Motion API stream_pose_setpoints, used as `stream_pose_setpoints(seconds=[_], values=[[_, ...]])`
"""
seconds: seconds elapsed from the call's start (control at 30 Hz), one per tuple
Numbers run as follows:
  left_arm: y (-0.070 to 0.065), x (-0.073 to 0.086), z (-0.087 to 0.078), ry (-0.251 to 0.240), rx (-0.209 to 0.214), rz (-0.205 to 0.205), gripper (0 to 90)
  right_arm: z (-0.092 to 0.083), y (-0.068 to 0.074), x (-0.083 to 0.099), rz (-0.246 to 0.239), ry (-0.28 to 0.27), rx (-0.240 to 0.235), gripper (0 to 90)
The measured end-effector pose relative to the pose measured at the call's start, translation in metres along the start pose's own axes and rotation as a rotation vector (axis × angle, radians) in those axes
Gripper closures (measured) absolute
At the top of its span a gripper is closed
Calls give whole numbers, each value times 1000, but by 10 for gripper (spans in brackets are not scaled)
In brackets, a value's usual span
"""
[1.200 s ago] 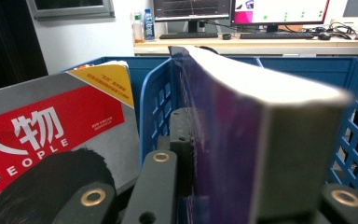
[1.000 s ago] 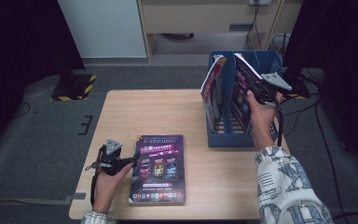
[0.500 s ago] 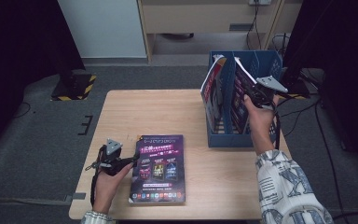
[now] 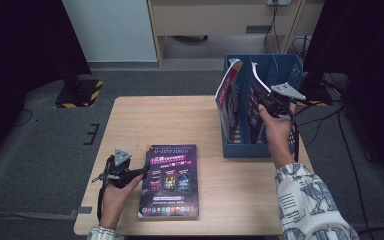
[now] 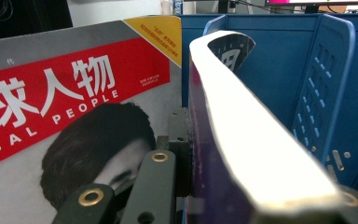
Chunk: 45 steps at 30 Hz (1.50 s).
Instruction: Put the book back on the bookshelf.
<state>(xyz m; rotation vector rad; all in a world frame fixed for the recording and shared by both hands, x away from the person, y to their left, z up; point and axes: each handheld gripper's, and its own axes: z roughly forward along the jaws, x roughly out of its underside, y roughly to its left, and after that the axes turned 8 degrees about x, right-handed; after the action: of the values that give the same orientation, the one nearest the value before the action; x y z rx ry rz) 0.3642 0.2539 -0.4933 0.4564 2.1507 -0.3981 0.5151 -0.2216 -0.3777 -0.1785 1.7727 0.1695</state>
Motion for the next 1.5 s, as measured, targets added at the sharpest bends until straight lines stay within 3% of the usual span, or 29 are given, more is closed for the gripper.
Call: stream_pose_setpoints(seconds=[0.23,0.6,0.93,1.1,1.3,1.5], values=[[0,0,0,1,1,2,132,3,-1,0,17,-18,21,824],[0,0,0,0,2,1,133,9,-11,-5,19,-44,102,825],[0,0,1,2,2,4,133,14,-9,-4,-30,-70,161,825],[0,0,1,3,4,3,133,17,-11,0,-30,-66,187,825],[0,0,1,4,3,4,133,21,-12,3,-70,-64,195,825],[0,0,2,5,5,8,133,21,-7,8,-68,-77,182,824]])
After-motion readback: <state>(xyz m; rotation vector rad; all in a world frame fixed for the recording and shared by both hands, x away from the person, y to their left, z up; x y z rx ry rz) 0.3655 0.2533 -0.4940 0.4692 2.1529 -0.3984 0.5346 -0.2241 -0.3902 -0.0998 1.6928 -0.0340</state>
